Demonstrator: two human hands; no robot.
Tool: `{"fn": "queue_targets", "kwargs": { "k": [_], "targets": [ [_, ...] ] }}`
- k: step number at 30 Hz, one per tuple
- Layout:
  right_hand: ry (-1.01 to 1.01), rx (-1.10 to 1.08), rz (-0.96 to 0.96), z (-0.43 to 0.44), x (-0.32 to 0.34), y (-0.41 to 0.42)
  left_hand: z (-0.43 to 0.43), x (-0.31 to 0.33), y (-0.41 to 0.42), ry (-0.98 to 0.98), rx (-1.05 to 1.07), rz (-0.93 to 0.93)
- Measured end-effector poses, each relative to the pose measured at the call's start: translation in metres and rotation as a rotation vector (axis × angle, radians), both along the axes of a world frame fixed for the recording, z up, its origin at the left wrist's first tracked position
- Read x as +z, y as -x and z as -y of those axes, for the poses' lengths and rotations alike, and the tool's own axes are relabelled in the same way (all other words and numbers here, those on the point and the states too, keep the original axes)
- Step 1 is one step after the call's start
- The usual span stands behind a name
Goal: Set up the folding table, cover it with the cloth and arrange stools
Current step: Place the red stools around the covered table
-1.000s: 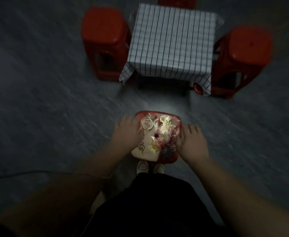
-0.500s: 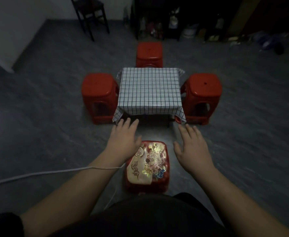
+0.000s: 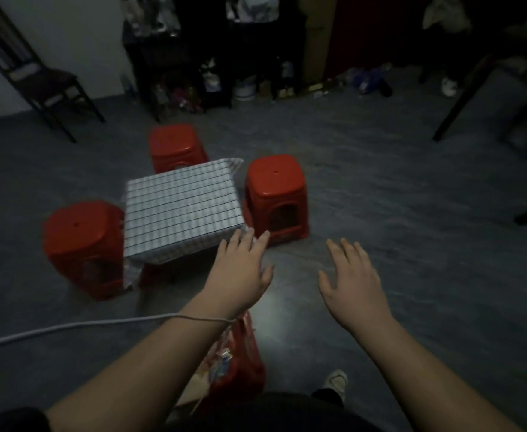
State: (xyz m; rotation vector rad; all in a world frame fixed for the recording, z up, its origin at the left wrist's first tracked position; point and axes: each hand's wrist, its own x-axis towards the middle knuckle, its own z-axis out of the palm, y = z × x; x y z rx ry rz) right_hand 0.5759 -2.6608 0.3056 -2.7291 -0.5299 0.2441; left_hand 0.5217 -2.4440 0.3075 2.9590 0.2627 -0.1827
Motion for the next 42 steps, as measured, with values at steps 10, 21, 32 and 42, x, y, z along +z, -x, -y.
{"fn": "queue_targets", "kwargs": {
  "k": [10,21,32,42],
  "targets": [
    [0.054,-0.175,0.002,0.171,0.015,-0.121,0.175,0.001,-0.171,0.09,-0.152,-0.019],
    [0.054,-0.203,-0.06,0.2,0.005,-0.232,0.212,-0.014,-0.289,0.053,-0.193,-0.057],
    [0.08,-0.114,-0.058,0.125,-0.005,-0.447,0.144,-0.031,-0.477,0.107,-0.157,-0.053],
    [0.123,-0.004,-0.09,0.053,-0.01,-0.619,0.084,-0.044,-0.622,0.116,-0.109,-0.112]
  ]
}}
